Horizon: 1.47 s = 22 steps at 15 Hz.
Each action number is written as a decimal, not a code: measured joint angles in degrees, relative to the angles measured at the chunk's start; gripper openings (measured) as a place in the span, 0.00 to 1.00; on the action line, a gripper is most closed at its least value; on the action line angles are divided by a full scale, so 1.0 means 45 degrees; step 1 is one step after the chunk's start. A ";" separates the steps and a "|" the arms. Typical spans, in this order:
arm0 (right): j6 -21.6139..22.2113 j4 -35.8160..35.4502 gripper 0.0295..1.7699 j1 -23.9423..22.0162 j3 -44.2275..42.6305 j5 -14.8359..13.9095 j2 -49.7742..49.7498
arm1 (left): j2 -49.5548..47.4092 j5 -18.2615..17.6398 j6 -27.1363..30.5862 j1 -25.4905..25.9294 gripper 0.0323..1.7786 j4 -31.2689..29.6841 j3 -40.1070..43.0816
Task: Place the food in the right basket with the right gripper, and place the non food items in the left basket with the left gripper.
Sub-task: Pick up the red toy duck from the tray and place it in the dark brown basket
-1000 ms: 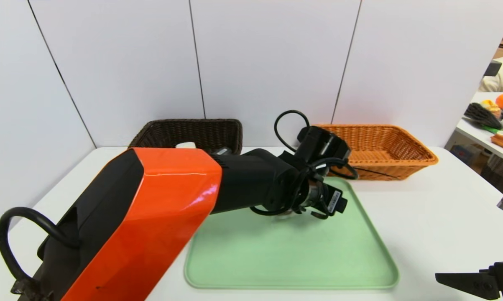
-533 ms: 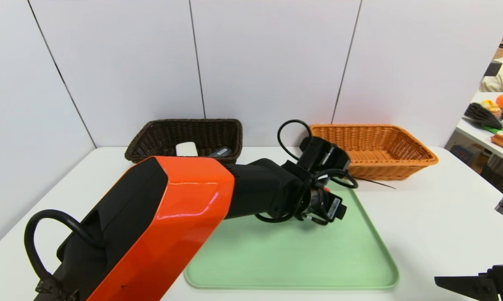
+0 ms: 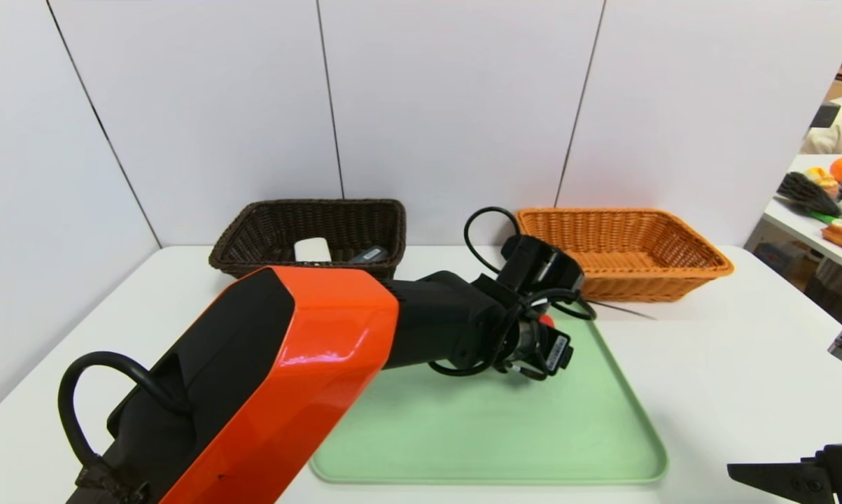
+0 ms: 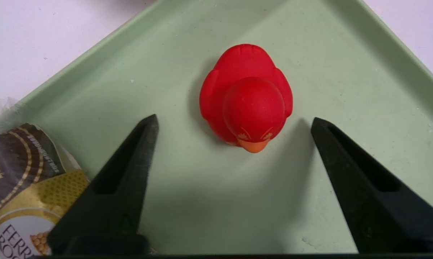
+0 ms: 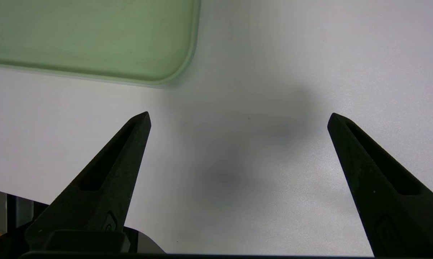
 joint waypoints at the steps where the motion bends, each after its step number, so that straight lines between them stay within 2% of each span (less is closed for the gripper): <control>1: 0.0000 0.0000 0.96 0.0000 0.0000 0.0005 -0.0003 | 0.0005 -0.0005 0.0003 0.0019 0.71 -0.0027 0.0000; 3: -0.0005 0.0005 0.96 0.0000 -0.0003 0.0008 -0.0003 | 0.0057 -0.0005 0.0019 0.0033 0.55 -0.0192 0.0000; 5: 0.0000 0.0005 0.96 0.0000 -0.0003 0.0008 -0.0014 | 0.0141 -0.0011 0.0019 0.0043 0.44 -0.0406 0.0000; 6: 0.0000 0.0000 0.96 0.0000 -0.0003 0.0008 -0.0019 | 0.0173 -0.0014 0.0019 0.0043 0.34 -0.0412 0.0000; 7: 0.0000 0.0000 0.96 0.0000 0.0005 0.0005 -0.0024 | 0.0198 -0.0024 0.0062 0.0033 0.02 -0.0455 0.0000; 22: 0.0000 -0.0027 0.96 0.0000 0.0065 -0.0005 -0.0043 | -0.0433 0.0043 -0.0011 0.0043 0.01 -0.0442 0.0019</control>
